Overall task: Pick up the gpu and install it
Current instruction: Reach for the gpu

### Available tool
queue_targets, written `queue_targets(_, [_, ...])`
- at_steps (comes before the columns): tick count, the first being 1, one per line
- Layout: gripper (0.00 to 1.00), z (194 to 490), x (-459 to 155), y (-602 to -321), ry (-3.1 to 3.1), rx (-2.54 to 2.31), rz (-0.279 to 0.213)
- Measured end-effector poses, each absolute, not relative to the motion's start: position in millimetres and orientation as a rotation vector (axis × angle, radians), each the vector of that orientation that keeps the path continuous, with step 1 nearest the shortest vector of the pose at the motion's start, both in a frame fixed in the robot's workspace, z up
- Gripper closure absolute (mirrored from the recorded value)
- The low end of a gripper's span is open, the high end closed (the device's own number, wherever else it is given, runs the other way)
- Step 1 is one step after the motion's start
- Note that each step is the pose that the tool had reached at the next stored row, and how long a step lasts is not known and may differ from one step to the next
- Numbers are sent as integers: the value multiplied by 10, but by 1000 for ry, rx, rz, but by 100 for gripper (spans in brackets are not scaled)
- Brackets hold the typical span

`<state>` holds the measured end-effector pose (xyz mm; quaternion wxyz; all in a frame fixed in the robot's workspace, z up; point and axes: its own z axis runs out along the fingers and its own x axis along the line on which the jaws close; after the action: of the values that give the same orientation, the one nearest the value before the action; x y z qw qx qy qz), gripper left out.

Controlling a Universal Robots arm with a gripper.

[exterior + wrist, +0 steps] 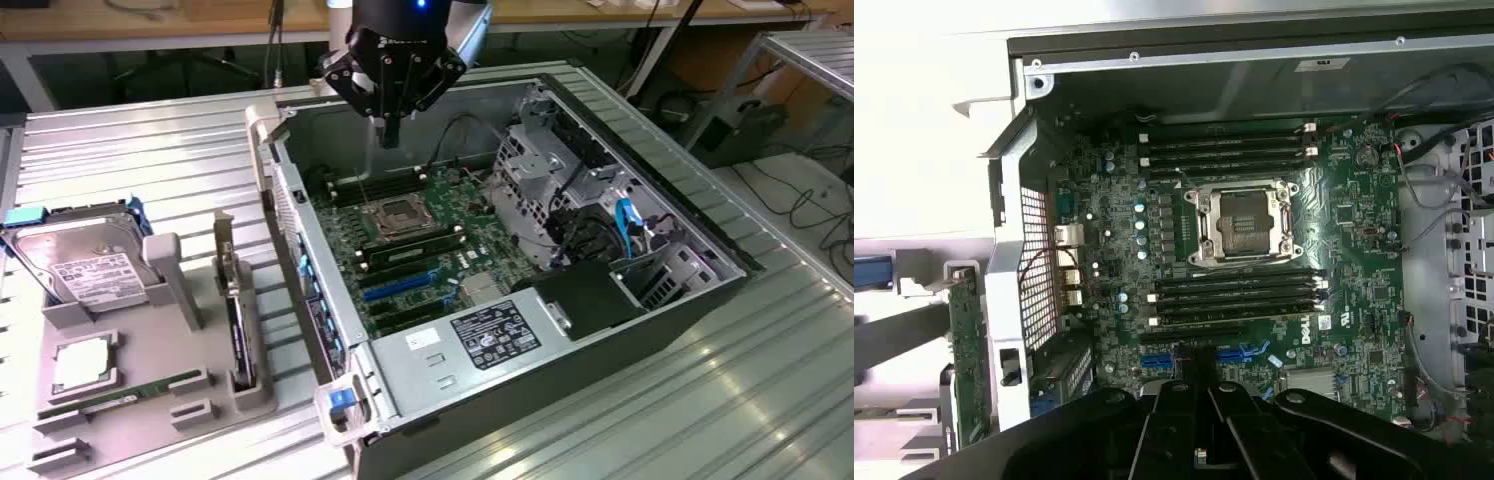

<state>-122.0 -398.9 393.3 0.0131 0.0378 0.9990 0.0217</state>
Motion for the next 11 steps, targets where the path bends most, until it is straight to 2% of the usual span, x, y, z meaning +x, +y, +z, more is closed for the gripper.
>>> queue_targets(11, [89,3933,-1257,-3989,3112,118,68])
